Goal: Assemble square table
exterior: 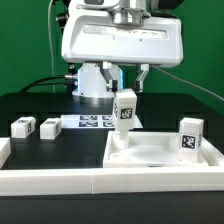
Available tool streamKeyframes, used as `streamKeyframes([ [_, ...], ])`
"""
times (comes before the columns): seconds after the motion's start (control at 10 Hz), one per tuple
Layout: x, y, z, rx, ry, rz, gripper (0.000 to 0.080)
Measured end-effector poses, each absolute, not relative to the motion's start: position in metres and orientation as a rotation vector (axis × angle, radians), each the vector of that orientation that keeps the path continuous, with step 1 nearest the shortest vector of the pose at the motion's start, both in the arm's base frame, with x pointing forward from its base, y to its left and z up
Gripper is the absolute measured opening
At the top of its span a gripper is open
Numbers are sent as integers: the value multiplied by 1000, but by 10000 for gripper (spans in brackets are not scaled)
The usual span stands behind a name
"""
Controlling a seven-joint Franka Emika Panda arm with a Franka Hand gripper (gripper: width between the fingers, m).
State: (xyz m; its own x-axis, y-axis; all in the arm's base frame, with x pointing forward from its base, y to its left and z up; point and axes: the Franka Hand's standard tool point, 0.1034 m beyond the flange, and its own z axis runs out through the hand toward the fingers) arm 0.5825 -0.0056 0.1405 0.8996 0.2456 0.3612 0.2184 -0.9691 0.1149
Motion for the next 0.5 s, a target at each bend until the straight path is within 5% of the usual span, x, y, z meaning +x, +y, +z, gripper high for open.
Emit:
streamKeyframes([
  [0.5,585,-12,145,2944,371,678,285],
])
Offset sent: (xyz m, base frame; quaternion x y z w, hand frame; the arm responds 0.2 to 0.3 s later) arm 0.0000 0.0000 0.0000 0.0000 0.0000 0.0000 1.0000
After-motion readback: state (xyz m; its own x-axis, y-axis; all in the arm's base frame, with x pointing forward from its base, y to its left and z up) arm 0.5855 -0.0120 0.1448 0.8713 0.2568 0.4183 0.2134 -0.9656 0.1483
